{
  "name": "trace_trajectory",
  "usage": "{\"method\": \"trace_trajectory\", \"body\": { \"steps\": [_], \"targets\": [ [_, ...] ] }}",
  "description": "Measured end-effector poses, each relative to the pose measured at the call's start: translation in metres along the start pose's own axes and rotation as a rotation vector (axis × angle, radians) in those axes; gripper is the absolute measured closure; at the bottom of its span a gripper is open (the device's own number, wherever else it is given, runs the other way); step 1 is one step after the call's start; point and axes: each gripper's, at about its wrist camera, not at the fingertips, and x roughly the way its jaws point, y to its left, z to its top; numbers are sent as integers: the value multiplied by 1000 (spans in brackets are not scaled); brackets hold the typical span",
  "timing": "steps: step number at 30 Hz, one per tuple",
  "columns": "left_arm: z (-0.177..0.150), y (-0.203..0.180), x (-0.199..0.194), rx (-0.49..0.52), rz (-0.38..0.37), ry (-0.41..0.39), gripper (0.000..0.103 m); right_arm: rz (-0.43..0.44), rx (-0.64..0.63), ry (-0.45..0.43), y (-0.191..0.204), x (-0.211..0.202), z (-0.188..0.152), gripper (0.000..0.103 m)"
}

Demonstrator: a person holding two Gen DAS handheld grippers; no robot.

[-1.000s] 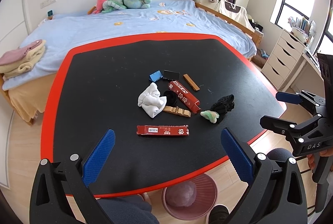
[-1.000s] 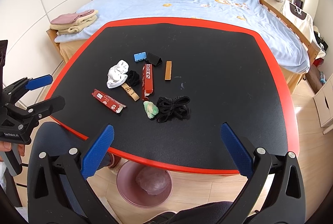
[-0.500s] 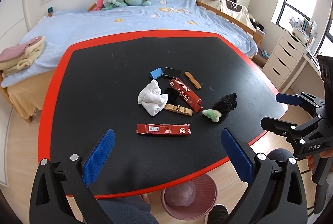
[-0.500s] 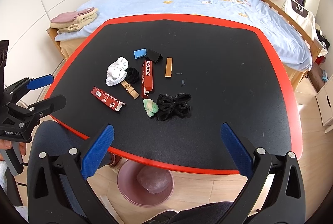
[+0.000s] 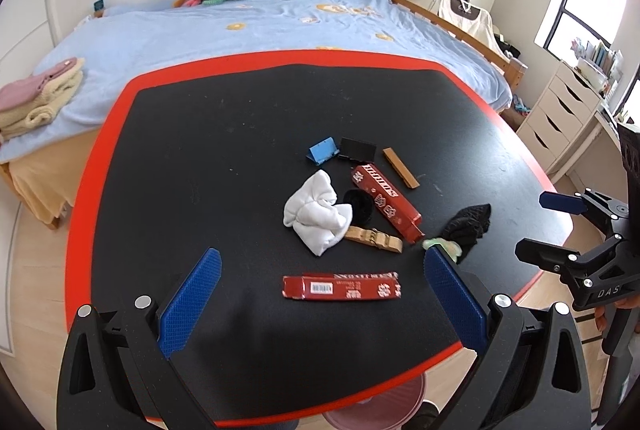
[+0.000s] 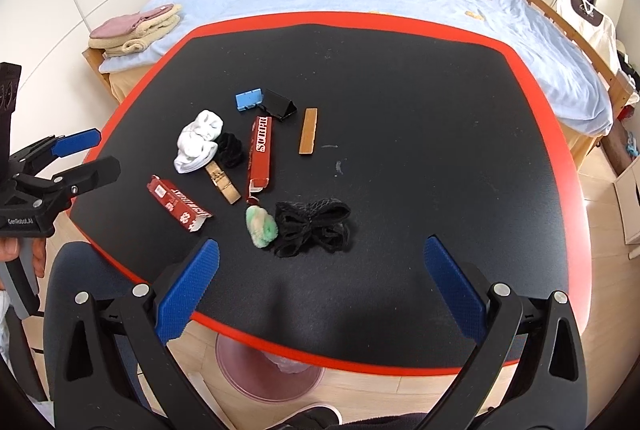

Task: Collect trash
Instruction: 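Grasp the white tissue with the left gripper while the right gripper grasps the black mesh cloth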

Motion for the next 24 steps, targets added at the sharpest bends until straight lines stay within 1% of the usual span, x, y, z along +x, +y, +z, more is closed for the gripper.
{"method": "trace_trajectory", "body": {
  "steps": [6, 11, 13, 16, 17, 18, 19, 20, 22, 23, 24],
  "targets": [
    [16, 9, 34, -30, -12, 79, 6, 15, 12, 45, -9, 28, 8, 3],
    [21, 15, 60, -69, -29, 135, 6, 35, 25, 69, -15, 44, 11, 4],
    [21, 15, 71, -75, -34, 155, 6, 41, 25, 83, -16, 50, 12, 17],
    [22, 18, 80, -91, -40, 169, 6, 49, 23, 97, -17, 58, 11, 20],
    [21, 19, 82, -97, -45, 173, 10, 55, 23, 100, -16, 59, 11, 21],
    [21, 19, 85, -101, -46, 181, 17, 60, 22, 103, -16, 60, 10, 24],
    [20, 20, 87, -104, -46, 186, 21, 64, 21, 108, -16, 62, 10, 28],
    [19, 21, 89, -107, -49, 191, 26, 67, 21, 111, -16, 63, 10, 30],
    [19, 21, 89, -101, -46, 181, 26, 85, 23, 117, -15, 64, 9, 35],
    [20, 22, 89, -102, -50, 179, 28, 92, 23, 118, -15, 65, 9, 37],
    [19, 22, 89, -101, -50, 177, 35, 102, 24, 117, -15, 65, 10, 40]
  ]
}}
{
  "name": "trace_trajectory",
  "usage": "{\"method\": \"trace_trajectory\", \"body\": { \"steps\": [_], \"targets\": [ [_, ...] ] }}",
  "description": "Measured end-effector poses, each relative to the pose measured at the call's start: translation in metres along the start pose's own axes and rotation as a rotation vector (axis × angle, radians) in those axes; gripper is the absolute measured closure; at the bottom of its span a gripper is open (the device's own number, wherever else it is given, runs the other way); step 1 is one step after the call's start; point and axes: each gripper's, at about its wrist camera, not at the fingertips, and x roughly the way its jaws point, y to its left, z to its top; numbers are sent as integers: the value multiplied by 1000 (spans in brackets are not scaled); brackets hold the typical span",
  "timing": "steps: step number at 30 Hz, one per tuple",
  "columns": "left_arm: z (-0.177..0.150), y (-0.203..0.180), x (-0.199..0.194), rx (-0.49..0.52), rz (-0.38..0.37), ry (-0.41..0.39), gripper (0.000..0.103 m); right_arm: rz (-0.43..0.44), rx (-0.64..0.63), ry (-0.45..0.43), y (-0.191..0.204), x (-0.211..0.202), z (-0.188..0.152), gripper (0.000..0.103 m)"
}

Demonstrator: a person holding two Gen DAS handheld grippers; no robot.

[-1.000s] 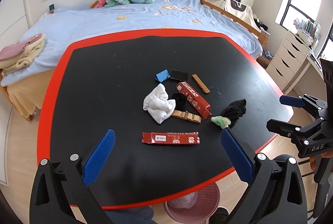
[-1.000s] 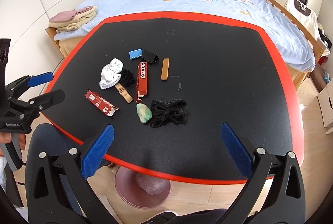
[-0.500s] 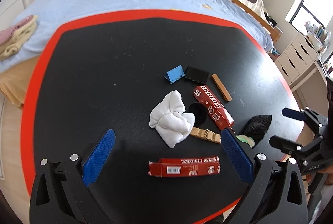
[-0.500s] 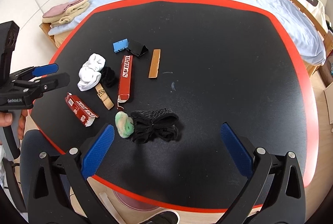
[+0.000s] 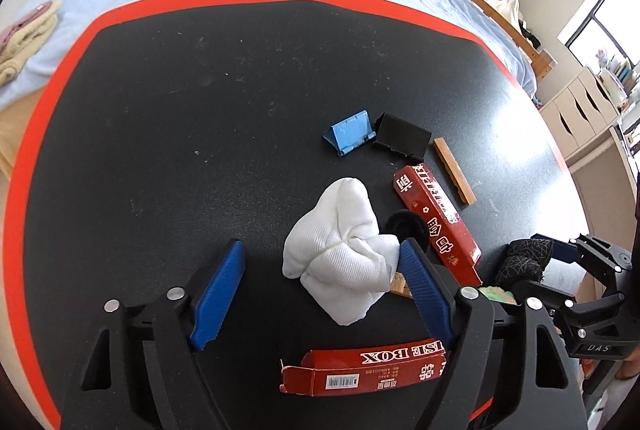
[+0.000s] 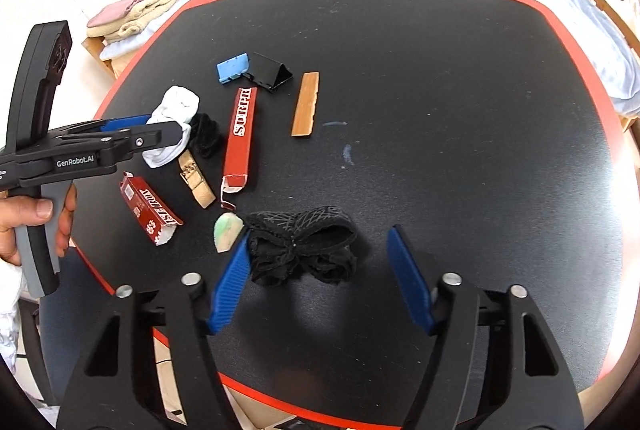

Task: Collect trash
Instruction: 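Grasp the white tissue with the left gripper while the right gripper grasps the black mesh cloth, then carry both items over the pink wastebasket and open both grippers to drop them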

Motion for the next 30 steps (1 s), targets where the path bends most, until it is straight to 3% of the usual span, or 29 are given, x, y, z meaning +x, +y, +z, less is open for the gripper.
{"method": "trace_trajectory", "body": {
  "steps": [1, 2, 4, 6, 18, 30],
  "targets": [
    [0, 0, -1, 7, 7, -2, 40, 10, 1, -1, 0, 0, 0, 45],
    [0, 1, -1, 12, 11, -3, 52, 18, 1, -2, 1, 1, 1, 47],
    [0, 3, -2, 12, 10, -3, 57, 30, -7, -5, 4, 1, 2, 56],
    [2, 2, -2, 16, 8, -5, 61, 22, -10, -10, 5, 1, 3, 57],
    [-3, -7, -36, 68, 35, -88, 63, -4, 3, -74, 6, -29, -2, 58],
    [-44, -41, -97, 176, -27, -146, 63, -3, -46, -142, 36, -82, -30, 58]
  ]
}}
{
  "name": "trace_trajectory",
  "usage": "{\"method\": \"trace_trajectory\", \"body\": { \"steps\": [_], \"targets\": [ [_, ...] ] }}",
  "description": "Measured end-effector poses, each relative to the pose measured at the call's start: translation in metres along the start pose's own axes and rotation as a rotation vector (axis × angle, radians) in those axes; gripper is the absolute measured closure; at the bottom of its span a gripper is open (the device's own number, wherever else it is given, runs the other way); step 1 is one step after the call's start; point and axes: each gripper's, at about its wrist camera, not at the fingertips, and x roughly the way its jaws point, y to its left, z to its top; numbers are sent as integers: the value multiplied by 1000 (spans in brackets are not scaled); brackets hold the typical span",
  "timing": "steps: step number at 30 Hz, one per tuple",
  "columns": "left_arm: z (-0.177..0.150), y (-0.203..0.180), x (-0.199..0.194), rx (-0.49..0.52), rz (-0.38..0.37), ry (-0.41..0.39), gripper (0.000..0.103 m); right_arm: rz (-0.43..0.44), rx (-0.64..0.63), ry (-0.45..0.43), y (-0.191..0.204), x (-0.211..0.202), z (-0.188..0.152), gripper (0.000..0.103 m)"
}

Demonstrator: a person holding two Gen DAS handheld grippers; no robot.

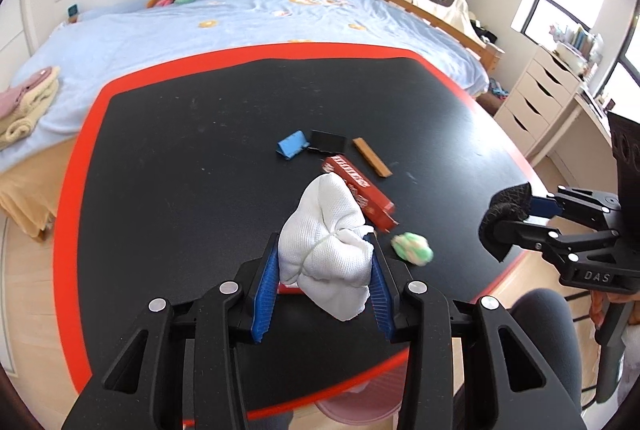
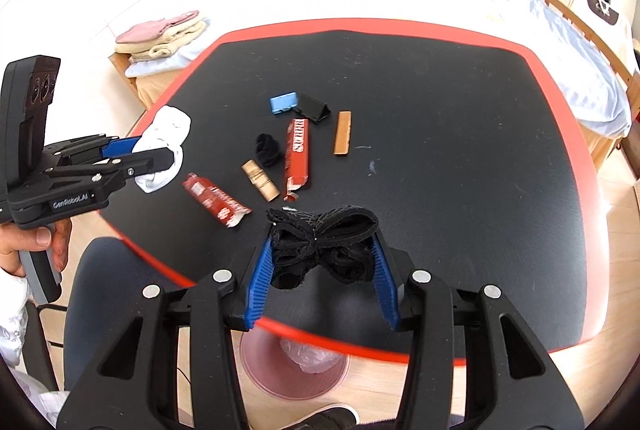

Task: Collect trash
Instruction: 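Carry both items over the pink wastebasket and open both grippers to drop them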

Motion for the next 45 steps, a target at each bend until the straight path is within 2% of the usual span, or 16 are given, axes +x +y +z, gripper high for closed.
{"method": "trace_trajectory", "body": {
  "steps": [9, 16, 29, 41, 43, 44, 45],
  "targets": [
    [-26, -24, -27, 45, -51, -15, 63, -3, -62, -31, 30, -38, -29, 58],
    [-56, -45, -36, 89, -88, 13, 63, 3, -85, -21, 45, -52, -59, 58],
    [-97, -60, -34, 116, -122, 85, 63, 35, -95, 45, 61, -44, -99, 57],
    [-104, -65, -32, 122, -128, 103, 63, 56, -90, 67, 63, -37, -109, 57],
    [-104, -65, -32, 120, -130, 102, 61, 64, -89, 68, 63, -37, -109, 55],
    [-104, -65, -33, 115, -134, 96, 56, 65, -88, 71, 63, -37, -109, 54],
    [-104, -64, -33, 112, -134, 95, 46, 66, -87, 72, 62, -37, -109, 39]
  ]
}}
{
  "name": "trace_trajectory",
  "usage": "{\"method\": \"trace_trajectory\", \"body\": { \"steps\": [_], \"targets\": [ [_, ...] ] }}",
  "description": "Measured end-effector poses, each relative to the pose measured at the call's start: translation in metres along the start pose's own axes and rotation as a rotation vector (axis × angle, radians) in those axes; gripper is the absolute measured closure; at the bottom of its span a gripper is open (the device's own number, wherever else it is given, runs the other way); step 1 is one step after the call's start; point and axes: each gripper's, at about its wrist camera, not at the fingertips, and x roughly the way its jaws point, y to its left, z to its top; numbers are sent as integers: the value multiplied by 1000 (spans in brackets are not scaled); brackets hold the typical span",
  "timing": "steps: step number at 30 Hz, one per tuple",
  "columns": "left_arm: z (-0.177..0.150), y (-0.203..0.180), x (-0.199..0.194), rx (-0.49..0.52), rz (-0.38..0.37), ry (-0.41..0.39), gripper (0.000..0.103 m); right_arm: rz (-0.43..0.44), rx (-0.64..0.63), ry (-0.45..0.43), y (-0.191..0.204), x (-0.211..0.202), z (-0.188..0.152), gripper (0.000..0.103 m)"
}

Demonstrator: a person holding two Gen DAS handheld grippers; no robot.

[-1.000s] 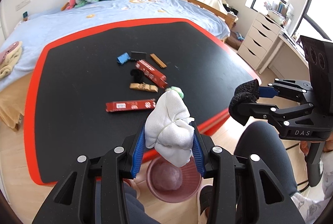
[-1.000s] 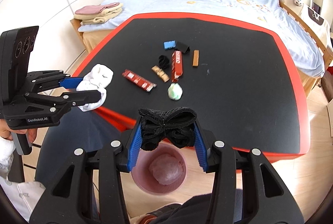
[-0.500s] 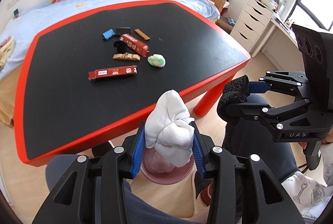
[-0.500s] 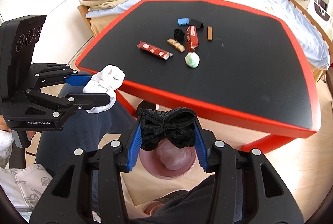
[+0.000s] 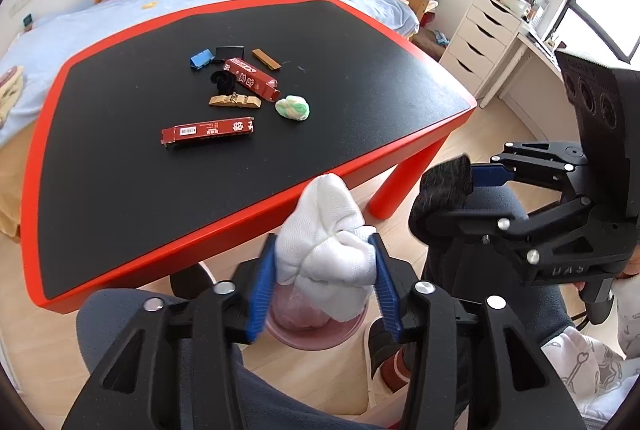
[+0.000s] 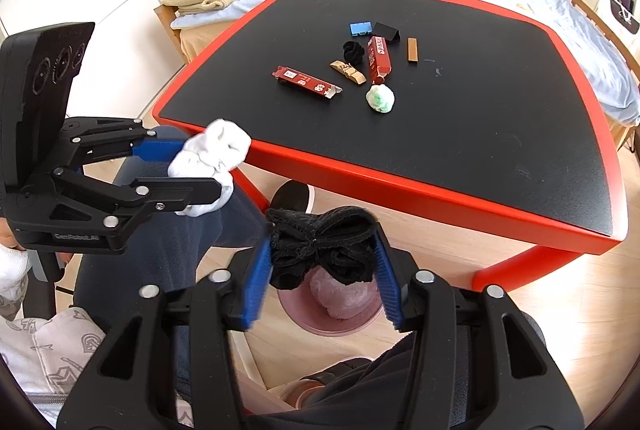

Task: Collect trash
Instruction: 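Carry both items over the pink wastebasket and open both grippers to drop them, then move both grippers back over the table toward the remaining trash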

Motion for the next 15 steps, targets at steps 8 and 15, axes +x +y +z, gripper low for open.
{"method": "trace_trajectory", "body": {
  "steps": [8, 15],
  "targets": [
    [1, 9, -2, -45, 27, -18, 12, -34, 38, 0, -8, 2, -1, 9],
    [2, 15, -5, -54, 56, -25, 8, -42, 55, 3, -13, 2, -1, 5]
  ]
}}
